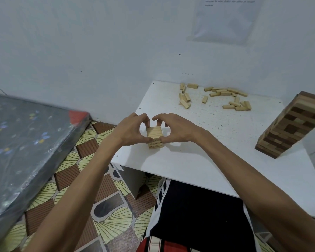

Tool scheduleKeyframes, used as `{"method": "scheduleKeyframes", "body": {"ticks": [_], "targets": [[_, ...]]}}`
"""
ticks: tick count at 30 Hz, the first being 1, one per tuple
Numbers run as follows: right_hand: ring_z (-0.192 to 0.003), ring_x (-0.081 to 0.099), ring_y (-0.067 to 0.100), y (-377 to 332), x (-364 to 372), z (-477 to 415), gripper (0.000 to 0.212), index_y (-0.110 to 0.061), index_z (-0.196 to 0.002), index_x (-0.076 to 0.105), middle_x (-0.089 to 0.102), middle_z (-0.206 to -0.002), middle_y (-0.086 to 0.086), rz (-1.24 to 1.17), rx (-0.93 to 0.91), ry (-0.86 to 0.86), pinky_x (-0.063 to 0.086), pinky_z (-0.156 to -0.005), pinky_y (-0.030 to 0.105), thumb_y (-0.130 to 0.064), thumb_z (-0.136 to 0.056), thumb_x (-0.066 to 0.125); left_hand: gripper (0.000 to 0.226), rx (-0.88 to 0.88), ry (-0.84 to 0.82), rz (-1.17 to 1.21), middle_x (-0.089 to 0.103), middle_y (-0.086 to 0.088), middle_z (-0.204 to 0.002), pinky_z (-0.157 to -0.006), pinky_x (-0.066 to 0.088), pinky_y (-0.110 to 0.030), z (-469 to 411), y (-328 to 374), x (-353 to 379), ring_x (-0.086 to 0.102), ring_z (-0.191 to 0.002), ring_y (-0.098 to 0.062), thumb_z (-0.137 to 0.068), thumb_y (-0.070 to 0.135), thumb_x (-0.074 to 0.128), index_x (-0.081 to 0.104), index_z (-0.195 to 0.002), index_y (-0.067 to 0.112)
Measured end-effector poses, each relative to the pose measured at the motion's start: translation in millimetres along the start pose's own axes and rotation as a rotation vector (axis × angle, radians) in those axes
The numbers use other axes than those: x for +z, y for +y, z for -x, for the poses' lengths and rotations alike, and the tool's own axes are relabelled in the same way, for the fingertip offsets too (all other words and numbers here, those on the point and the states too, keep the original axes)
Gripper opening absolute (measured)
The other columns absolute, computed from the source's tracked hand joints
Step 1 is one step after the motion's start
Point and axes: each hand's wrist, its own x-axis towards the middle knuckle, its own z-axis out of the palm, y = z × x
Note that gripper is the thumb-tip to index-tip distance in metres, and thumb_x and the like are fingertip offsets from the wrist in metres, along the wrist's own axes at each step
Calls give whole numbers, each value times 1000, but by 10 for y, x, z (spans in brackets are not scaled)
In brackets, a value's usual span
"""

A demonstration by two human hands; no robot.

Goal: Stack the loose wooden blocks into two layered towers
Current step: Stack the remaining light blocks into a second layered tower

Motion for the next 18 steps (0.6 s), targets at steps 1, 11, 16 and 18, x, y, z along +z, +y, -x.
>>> {"method": "scheduleKeyframes", "body": {"ticks": [1,11,16,18], "targets": [[-109,44,7,6,2,-3,80,-28,-152,39,55,-131,-18,-1,-1,-2,47,-93,36,-39,-83,78,53,-3,1,6,51,22,-102,-70,37,-29,2,2,2,45,-94,-6,-70,48,87,56,-109,30],[-116,41,4,37,30,36,84,-28,-154,35,47,-142,-9,-15,-4,-2,45,-94,33,-43,-83,77,63,2,-11,86,50,23,-106,-82,43,-31,25,-61,40,48,-103,-8,-70,52,88,55,-119,31],[-116,41,5,103,39,47,79,-25,-152,39,48,-139,-7,49,20,-15,36,-90,27,-48,-85,75,80,-19,-46,62,54,14,-131,-88,45,-32,42,-178,88,49,-108,-7,-71,55,87,52,-138,29],[-115,43,7,113,39,42,74,-24,-151,43,50,-138,-7,60,16,-26,35,-91,26,-47,-87,74,79,-23,-37,27,56,14,-129,-85,42,-30,34,-203,112,47,-106,-7,-72,57,85,54,-139,28]]}}
